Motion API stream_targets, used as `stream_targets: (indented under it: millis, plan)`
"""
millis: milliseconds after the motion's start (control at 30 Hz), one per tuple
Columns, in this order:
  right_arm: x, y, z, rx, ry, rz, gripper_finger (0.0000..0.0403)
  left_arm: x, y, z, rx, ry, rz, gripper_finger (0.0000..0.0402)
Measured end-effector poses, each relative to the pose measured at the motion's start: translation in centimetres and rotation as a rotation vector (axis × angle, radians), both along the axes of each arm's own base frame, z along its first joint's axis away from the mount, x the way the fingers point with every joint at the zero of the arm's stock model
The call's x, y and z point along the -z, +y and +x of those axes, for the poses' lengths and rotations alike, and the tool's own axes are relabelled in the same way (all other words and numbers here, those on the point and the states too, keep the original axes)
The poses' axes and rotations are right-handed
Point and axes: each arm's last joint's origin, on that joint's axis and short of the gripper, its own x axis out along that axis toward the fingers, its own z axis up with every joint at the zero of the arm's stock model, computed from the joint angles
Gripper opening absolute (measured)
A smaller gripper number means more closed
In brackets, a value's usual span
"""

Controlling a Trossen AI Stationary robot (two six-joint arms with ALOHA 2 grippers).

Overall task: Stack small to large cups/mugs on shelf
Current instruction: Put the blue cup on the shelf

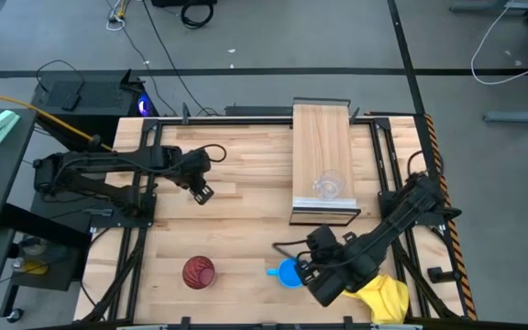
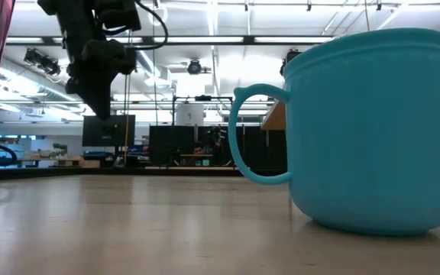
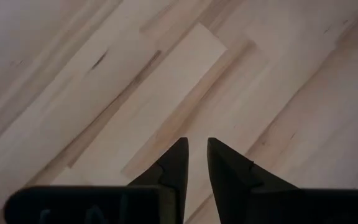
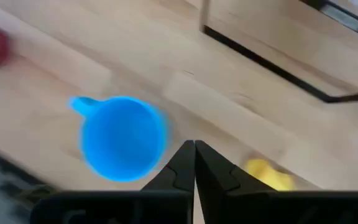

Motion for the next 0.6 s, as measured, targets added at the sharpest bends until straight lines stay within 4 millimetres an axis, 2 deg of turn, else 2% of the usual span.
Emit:
stream_targets:
  millis: [200, 467, 600]
  plan:
    - [2.3, 1.1, 1.0, 0.001, 0.072, 0.033, 0.0031, -0.1, 0.0, 0.1, 0.007, -0.014, 0.006, 0.0071]
    - [2.1, 1.2, 1.2, 0.003, 0.044, 0.060, 0.0069, -0.1, 0.0, 0.2, 0.011, -0.015, 0.008, 0.0062]
    - [3.1, 1.7, 2.7, -0.031, -0.003, 0.103, 0.0090, -0.1, 0.0, 0.2, 0.016, -0.015, 0.009, 0.0057]
